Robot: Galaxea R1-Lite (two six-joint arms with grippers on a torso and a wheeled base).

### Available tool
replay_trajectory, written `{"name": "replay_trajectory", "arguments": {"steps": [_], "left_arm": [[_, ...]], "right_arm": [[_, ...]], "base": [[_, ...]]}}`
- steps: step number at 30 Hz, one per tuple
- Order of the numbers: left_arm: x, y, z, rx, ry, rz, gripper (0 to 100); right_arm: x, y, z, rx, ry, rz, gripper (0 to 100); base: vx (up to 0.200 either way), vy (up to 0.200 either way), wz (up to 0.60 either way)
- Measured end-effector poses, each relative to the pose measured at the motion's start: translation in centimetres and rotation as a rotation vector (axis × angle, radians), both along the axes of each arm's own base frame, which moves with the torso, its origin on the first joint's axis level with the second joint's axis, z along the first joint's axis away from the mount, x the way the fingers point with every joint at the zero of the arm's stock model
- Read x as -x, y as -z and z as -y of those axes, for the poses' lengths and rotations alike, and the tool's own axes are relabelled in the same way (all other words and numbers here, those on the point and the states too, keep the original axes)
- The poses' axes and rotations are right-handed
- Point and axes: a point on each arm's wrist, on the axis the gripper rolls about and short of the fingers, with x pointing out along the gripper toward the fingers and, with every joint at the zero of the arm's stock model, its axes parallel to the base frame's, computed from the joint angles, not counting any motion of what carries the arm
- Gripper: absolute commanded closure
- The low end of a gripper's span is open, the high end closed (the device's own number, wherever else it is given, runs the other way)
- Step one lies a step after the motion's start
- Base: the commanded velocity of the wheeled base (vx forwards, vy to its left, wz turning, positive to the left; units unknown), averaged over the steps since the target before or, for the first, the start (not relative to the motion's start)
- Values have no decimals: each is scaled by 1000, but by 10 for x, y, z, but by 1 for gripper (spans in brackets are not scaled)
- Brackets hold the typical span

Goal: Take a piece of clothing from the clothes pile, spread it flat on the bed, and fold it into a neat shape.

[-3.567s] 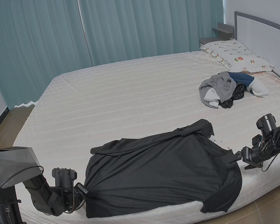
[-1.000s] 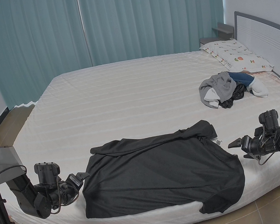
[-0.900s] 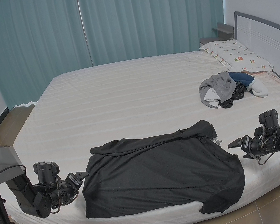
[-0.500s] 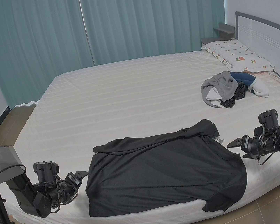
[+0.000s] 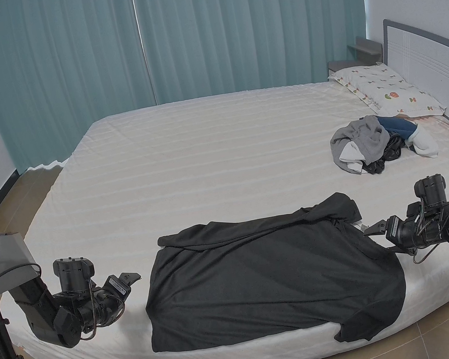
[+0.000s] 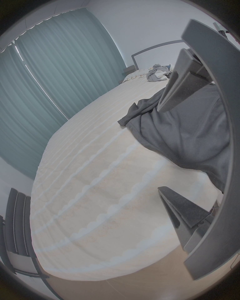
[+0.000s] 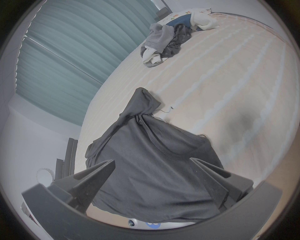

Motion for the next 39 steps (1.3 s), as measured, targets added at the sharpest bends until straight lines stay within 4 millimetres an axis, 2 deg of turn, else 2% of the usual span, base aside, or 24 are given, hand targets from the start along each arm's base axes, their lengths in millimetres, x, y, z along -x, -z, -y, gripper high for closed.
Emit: {"name": "replay_trajectory", "arguments": {"steps": [10, 14, 22, 33, 39], "left_arm": [[-3, -1, 2, 3, 4, 9, 0], [-4, 0, 2, 14, -6, 8, 0], [-5, 1, 3, 24, -14, 3, 0], [-5, 3, 3, 23, -15, -2, 0], [-5, 4, 3, 23, -15, -5, 0]], "right_arm": [[-7, -7, -2, -55, 41, 55, 0], [-13, -12, -10, -123, 70, 102, 0], [-30, -3, -35, -180, 64, 89, 0], [-53, 8, -64, -121, 72, 20, 0], [-74, 10, -72, -112, 62, 2, 0]], "base": [[200, 0, 0], [0, 0, 0], [0, 0, 0], [0, 0, 0], [0, 0, 0]]}}
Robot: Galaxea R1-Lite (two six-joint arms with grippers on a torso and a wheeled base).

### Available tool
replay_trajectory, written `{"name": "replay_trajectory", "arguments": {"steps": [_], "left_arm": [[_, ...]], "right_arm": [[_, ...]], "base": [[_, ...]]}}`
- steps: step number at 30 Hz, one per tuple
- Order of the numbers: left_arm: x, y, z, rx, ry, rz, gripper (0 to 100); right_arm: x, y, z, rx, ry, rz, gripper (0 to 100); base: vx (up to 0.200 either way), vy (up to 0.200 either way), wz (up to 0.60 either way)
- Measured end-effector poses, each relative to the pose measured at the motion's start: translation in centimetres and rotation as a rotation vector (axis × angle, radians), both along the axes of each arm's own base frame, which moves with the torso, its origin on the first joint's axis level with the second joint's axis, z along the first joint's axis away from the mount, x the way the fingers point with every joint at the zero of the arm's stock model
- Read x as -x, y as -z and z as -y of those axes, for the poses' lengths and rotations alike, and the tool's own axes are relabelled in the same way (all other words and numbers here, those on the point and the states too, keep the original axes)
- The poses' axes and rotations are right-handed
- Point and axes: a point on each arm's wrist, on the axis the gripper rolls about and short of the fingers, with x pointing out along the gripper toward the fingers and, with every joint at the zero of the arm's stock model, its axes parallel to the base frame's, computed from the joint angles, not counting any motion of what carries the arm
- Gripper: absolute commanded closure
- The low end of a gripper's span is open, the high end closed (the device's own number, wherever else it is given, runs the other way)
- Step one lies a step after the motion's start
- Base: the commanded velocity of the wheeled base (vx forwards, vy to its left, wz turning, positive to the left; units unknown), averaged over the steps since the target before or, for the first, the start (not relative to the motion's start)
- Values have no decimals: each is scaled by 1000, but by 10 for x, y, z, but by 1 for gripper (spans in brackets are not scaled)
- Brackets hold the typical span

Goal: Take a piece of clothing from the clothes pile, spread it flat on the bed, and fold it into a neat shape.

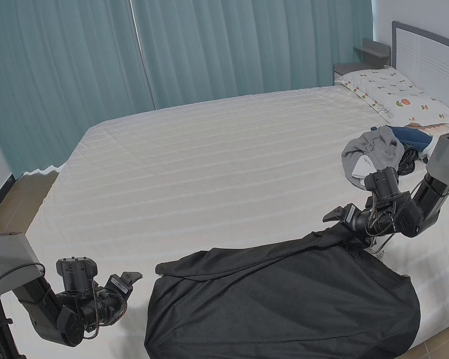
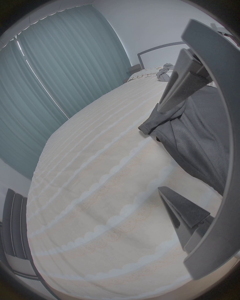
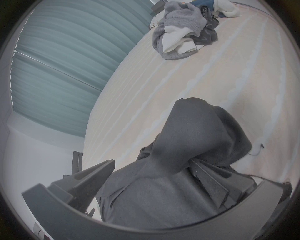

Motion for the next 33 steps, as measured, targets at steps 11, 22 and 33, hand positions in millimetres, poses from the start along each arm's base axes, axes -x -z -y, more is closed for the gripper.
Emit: {"name": "replay_trajectory", "arguments": {"steps": [11, 22, 33], "left_arm": [[-2, 1, 0, 0, -2, -1, 0], [-7, -6, 0, 80, -77, 14, 0], [-19, -35, 19, 46, -166, 41, 0]], "right_arm": [[-50, 15, -5, -8, 24, 44, 0], [-82, 9, 9, -58, 165, 480, 0], [-74, 17, 27, -59, 220, 506, 0]], "base": [[0, 0, 0], [0, 0, 0], [0, 0, 0]]}}
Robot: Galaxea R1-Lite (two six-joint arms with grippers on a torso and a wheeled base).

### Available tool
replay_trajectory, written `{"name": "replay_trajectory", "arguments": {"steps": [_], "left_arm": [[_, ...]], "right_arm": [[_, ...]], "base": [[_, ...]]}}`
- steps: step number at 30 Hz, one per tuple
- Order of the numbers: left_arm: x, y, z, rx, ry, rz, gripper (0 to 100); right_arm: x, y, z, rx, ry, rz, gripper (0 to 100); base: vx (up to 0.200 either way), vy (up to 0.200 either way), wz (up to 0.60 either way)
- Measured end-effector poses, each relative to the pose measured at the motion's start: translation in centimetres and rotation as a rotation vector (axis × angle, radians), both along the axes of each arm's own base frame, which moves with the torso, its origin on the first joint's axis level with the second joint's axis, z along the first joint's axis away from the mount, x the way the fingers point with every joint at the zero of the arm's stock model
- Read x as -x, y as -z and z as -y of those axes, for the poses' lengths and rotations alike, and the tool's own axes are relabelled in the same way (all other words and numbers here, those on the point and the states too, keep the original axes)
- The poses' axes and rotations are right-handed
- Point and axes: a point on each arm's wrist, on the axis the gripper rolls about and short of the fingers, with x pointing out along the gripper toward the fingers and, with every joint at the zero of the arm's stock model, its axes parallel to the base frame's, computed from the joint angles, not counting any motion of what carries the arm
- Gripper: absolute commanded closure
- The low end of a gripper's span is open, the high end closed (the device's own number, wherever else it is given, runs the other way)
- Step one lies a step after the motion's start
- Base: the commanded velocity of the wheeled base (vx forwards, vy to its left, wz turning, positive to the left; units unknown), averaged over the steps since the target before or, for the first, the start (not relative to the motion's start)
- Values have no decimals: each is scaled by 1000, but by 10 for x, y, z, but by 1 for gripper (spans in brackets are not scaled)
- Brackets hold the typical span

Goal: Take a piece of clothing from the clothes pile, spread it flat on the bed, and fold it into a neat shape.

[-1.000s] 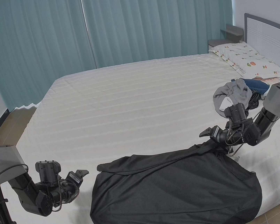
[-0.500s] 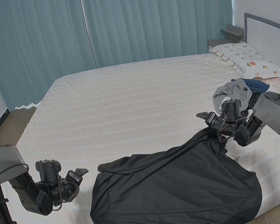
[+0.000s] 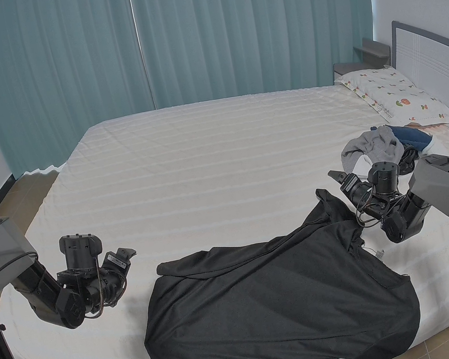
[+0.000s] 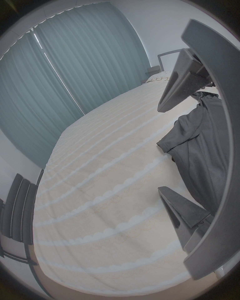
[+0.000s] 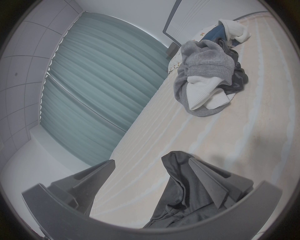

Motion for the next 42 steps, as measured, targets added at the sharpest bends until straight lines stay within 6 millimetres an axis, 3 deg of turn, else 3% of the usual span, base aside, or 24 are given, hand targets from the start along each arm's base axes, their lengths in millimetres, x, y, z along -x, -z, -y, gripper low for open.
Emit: {"name": "replay_trajectory", "arguments": {"steps": [5, 13, 20, 26, 35, 42], "left_arm": [[-14, -14, 8, -21, 12, 0, 0], [-57, -31, 24, -62, 100, 73, 0], [-102, -21, 41, -86, 166, 65, 0], [-128, 3, 53, -97, 197, 21, 0], [-116, 44, 50, -104, 224, -87, 0], [-105, 48, 47, -101, 228, -38, 0]], "right_arm": [[7, 0, 3, 4, 3, -30, 0], [20, -2, -1, 9, -10, -65, 0], [27, -2, -6, 15, -22, -89, 0], [30, 0, -7, 27, -28, -125, 0], [32, 3, -11, 36, -40, -158, 0], [33, 3, -12, 38, -43, -164, 0]], "base": [[0, 0, 0], [0, 0, 0], [0, 0, 0], [0, 0, 0], [0, 0, 0], [0, 0, 0]]}}
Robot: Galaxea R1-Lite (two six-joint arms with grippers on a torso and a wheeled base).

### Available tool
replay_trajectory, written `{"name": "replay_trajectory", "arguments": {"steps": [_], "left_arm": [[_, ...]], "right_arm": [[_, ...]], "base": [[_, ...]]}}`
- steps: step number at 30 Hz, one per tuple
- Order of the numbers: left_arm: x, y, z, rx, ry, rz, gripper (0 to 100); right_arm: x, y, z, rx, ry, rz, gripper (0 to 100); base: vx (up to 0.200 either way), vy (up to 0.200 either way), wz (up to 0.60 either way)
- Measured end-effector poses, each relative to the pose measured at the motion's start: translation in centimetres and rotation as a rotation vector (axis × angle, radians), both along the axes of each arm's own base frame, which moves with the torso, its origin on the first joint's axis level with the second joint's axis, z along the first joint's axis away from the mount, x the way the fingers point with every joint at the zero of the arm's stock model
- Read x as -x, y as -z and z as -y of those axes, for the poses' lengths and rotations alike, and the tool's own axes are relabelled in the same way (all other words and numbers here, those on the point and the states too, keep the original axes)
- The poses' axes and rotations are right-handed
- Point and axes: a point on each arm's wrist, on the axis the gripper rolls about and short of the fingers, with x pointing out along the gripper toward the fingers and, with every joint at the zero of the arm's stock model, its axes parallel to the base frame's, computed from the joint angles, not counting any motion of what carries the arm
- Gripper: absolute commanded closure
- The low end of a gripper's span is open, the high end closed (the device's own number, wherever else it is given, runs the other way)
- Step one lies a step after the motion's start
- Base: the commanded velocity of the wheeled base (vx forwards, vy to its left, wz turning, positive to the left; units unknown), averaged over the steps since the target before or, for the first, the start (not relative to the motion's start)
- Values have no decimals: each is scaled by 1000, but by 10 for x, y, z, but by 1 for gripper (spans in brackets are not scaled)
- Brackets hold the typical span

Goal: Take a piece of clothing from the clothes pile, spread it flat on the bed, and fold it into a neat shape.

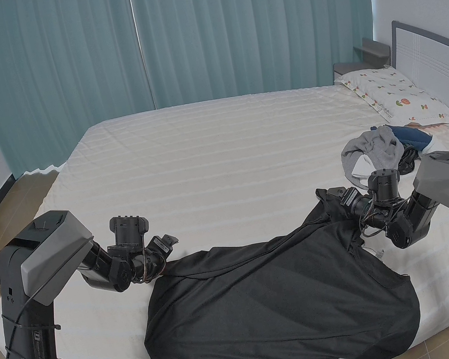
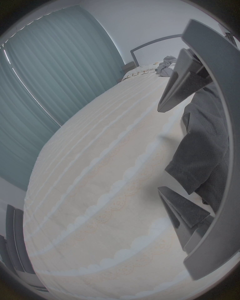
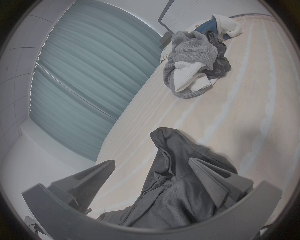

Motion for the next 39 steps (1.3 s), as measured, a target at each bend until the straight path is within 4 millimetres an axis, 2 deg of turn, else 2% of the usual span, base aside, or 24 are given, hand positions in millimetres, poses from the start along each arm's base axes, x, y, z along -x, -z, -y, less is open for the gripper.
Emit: {"name": "replay_trajectory", "arguments": {"steps": [5, 6, 11, 20, 29, 39], "left_arm": [[5, 1, 1, -26, 27, 23, 0], [6, 1, 1, -30, 33, 21, 100], [8, 4, 2, -55, 52, 8, 100], [-2, -1, -4, -39, -3, 40, 100], [-28, -17, -20, 65, -146, 154, 100], [-53, -6, -34, 34, -230, 183, 100]], "right_arm": [[0, 0, 0, 1, -1, -4, 0], [0, 1, 0, 1, -1, -11, 0], [0, 1, -1, 2, -2, -17, 0], [-1, 0, 3, 2, 8, -13, 0], [-5, -1, 11, 2, 26, -3, 0], [-11, 8, 16, 40, 24, 1, 0]], "base": [[0, 0, 0], [0, 0, 0], [0, 0, 0], [0, 0, 0], [0, 0, 0], [0, 0, 0]]}}
